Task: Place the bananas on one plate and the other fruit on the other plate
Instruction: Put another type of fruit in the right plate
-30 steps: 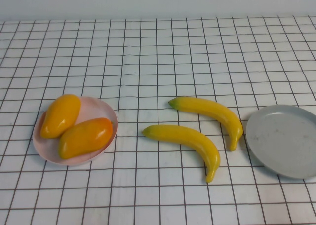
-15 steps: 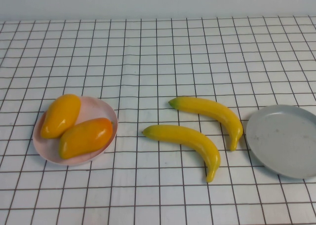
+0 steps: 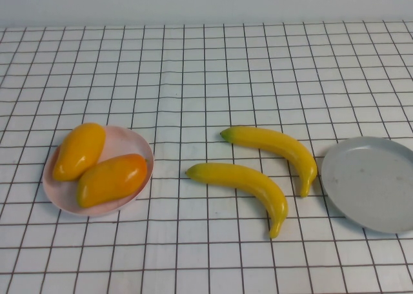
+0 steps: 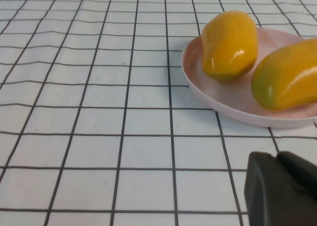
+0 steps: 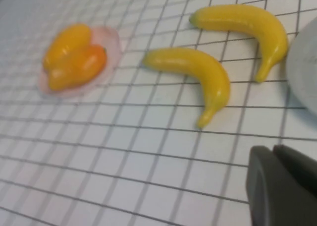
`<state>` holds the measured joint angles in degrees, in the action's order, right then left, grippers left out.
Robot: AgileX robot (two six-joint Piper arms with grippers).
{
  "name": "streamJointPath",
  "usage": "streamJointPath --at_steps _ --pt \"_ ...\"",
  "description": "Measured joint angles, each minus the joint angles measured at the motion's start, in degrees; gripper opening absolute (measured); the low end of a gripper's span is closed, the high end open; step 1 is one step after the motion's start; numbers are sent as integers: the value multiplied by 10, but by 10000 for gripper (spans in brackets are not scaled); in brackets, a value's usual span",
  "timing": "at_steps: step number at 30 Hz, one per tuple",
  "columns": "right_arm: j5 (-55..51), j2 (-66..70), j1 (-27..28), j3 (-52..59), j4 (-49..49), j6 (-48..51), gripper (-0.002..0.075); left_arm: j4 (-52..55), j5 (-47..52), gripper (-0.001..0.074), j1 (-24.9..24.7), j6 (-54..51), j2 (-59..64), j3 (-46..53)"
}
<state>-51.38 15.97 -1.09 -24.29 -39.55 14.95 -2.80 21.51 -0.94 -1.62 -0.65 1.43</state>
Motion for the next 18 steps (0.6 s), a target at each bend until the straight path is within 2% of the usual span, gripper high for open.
streamJointPath --at_steps 3,7,11,18 --pt "-22 57 -1 -68 62 53 -15 0 0 -3 0 0 0 0" --pt "-15 98 -6 -122 88 83 -15 0 0 -3 0 0 0 0" --pt "-62 156 -16 -156 132 150 -15 0 0 -3 0 0 0 0" --pt "-117 293 -61 -253 228 166 -15 0 0 -3 0 0 0 0"
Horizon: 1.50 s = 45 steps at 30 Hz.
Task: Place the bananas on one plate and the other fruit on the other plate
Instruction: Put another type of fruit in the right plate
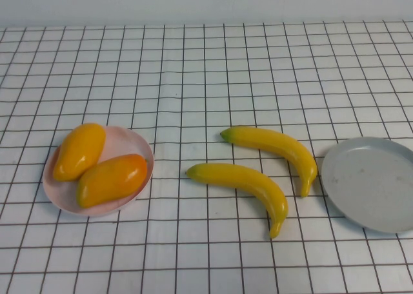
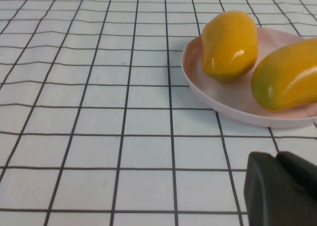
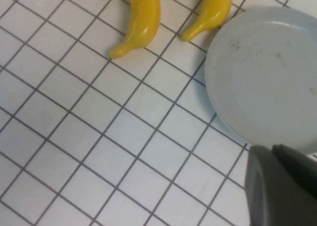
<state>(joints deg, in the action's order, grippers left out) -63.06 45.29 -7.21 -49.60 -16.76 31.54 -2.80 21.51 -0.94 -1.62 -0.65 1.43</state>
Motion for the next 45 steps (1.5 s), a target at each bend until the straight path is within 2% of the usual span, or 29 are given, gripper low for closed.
streamJointPath --at_steps 8,10,12,17,18,20,29,37,45 --pt "-51 236 -75 -136 60 -15 -13 0 0 -3 0 0 0 0" --pt "-57 291 -97 -172 85 -22 7 0 0 -3 0 0 0 0" --pt "-66 349 -119 -211 109 -24 78 0 0 -3 0 0 0 0" --pt "-70 476 -161 -301 132 -28 393 0 0 -3 0 0 0 0" --pt "-70 499 -169 -321 133 -28 438 0 0 -3 0 0 0 0" --pt "-70 539 -184 -359 134 -29 479 0 0 -3 0 0 0 0" --pt "-70 691 -231 -491 112 -30 498 0 0 -3 0 0 0 0" --pt "-70 751 -232 -503 77 -30 496 0 0 -3 0 0 0 0" --pt "-70 767 -232 -503 77 -30 396 0 0 -3 0 0 0 0"
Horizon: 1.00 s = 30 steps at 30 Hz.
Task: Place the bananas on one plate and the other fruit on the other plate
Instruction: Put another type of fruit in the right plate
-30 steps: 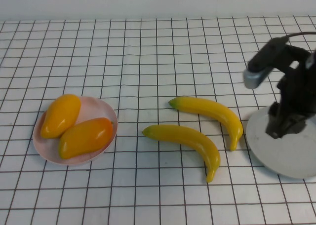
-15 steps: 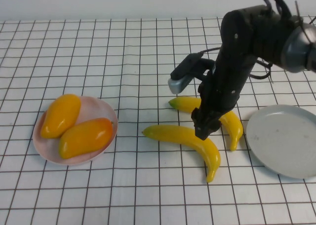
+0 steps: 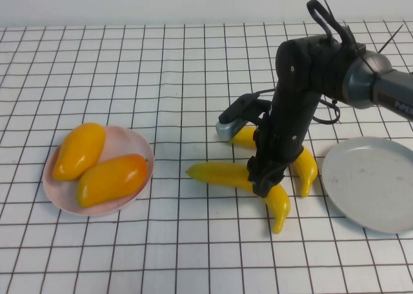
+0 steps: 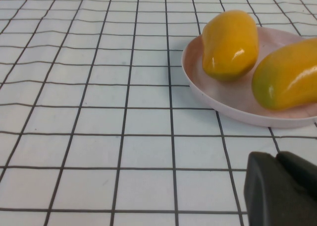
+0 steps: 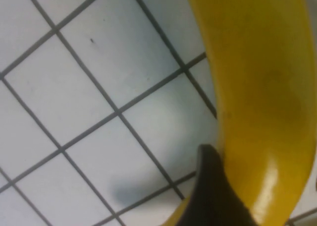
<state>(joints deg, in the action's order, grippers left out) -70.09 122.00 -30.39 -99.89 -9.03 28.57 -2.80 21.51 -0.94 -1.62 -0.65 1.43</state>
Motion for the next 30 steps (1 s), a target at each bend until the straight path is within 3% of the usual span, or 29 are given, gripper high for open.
streamJointPath --at_steps 6,12,16,20,25,30 --pt "0 11 0 0 -5 -2 328 0 0 -3 0 0 0 0" --pt "0 1 0 -33 -9 -32 325 0 0 -4 0 0 0 0" --pt "2 -56 0 -26 -8 -54 325 0 0 -4 0 0 0 0" --pt "2 -150 16 47 8 -91 325 0 0 -3 0 0 0 0" --pt "0 -254 95 176 98 -165 325 0 0 -3 0 0 0 0" --pt "16 -286 199 223 127 -188 325 0 0 -3 0 0 0 0"
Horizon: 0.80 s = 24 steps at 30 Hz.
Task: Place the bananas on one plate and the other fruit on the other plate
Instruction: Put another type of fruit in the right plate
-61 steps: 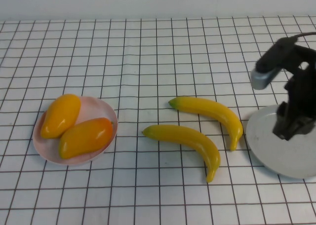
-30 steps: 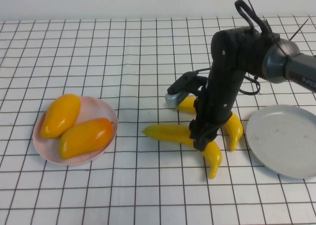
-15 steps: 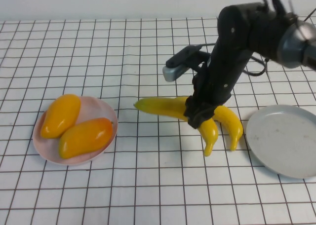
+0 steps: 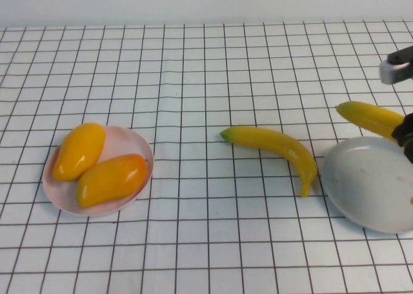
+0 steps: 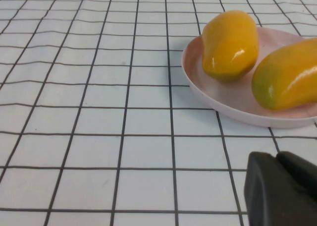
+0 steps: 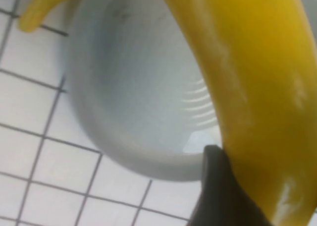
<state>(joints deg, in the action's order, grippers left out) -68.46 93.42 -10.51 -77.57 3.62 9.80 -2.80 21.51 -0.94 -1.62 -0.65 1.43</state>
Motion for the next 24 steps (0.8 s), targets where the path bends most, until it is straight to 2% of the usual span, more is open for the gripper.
streamJointPath --at_steps 5,12,16,24 --pt "22 25 47 7 1 -3 325 0 0 -3 0 0 0 0" --pt "66 97 48 7 -2 -4 327 0 0 -4 0 0 0 0" --pt "91 126 48 7 -5 -6 367 0 0 -4 0 0 0 0" --pt "69 131 48 -25 -18 -6 405 0 0 -4 0 0 0 0"
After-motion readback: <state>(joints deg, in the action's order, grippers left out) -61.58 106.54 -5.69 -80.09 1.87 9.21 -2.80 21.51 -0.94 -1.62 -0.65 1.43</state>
